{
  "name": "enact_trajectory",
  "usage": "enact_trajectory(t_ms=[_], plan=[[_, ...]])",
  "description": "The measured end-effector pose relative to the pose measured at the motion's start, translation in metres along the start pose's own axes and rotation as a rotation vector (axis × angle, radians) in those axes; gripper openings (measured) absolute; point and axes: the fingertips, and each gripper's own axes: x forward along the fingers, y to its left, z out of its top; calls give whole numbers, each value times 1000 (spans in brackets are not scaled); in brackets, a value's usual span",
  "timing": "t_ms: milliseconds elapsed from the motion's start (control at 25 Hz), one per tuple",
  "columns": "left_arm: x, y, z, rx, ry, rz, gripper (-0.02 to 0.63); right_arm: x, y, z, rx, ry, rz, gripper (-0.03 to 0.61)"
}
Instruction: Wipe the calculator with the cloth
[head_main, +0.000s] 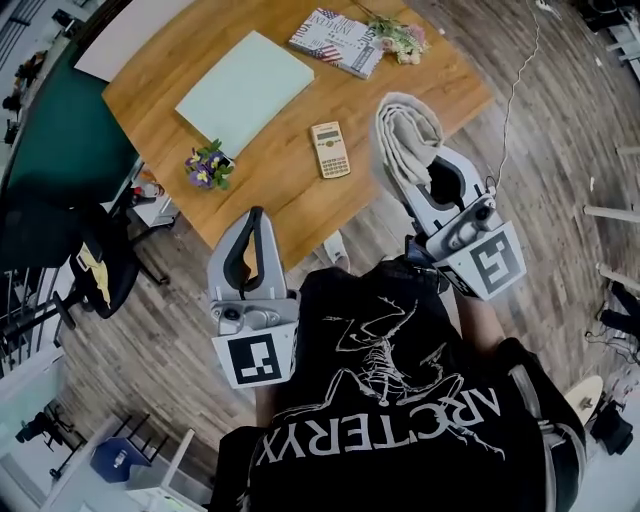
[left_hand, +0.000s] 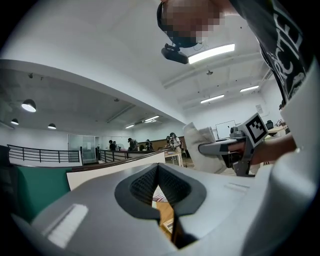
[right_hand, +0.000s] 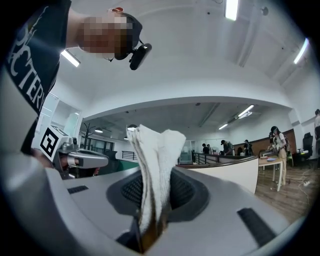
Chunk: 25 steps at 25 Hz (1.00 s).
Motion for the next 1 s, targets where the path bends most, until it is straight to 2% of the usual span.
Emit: enact_trajectory(t_ms=[200,360,440,560,720,840,1000], plan=[[21,17,-2,-8,8,13,9,25,-8,-4,-24,20,23,95],[31,18,-1,-9,4,35,9,34,-14,-20,-152,85,80,95],[34,17,0,-13,8,46,9,42,-15,-42,-227,191,139,95],[37,15,4,-5,11,72,9,64,-21,-95,-318,410,232,95],[28,15,1,-9,37,118,9,93,-30,-195,-525,653,427,95],[14,16,-2,-4,62,172,9,110,-34,-269,-611,803,536,95],[-5,16,-4,0,89,220,9,128,-37,-346,-680,957,612,95]])
